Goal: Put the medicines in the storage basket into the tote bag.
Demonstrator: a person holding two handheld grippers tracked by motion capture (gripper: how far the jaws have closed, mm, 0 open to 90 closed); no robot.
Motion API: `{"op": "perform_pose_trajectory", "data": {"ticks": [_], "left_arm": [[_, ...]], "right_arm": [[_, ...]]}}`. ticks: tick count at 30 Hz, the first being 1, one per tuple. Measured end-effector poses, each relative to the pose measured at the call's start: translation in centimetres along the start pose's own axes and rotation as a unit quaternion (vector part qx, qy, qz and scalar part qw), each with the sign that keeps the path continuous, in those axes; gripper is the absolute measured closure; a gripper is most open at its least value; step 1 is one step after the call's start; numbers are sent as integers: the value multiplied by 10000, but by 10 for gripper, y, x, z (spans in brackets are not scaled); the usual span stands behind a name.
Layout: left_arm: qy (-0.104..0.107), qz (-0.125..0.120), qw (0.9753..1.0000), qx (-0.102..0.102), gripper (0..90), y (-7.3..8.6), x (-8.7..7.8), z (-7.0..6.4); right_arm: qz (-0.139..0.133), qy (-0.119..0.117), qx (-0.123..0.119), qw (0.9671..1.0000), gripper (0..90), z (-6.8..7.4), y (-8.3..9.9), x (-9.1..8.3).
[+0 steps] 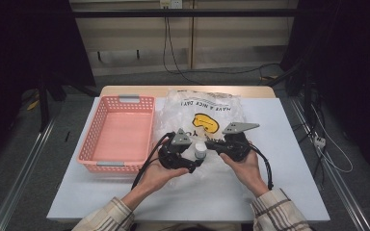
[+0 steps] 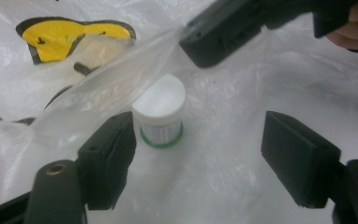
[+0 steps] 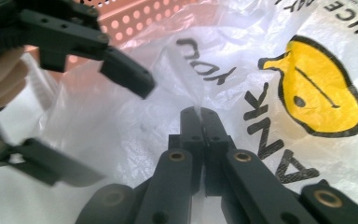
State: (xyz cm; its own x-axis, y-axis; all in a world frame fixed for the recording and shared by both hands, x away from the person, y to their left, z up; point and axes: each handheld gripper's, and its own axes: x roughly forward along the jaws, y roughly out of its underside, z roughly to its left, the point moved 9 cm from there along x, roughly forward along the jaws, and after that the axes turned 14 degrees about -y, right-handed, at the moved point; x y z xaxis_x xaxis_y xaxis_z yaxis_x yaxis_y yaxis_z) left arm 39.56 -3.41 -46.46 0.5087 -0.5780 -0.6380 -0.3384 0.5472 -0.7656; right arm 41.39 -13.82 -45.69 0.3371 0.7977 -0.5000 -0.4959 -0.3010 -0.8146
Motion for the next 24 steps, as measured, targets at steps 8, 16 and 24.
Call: {"op": "perform_pose_trajectory", "data": {"ticks": [8, 16, 24], "left_arm": [[4, -175, 9998, 38, 245, 10, -18, -1], [-27, -218, 9996, 168, 234, 25, -40, -5], [-178, -433, 9989, -64, 223, 45, -58, 2]], "right_arm": [[59, 84, -75, 9999, 900, 2, 1, 3], [189, 84, -120, 9997, 900, 2, 5, 8], [146, 198, -94, 9997, 884, 1, 5, 6]]}}
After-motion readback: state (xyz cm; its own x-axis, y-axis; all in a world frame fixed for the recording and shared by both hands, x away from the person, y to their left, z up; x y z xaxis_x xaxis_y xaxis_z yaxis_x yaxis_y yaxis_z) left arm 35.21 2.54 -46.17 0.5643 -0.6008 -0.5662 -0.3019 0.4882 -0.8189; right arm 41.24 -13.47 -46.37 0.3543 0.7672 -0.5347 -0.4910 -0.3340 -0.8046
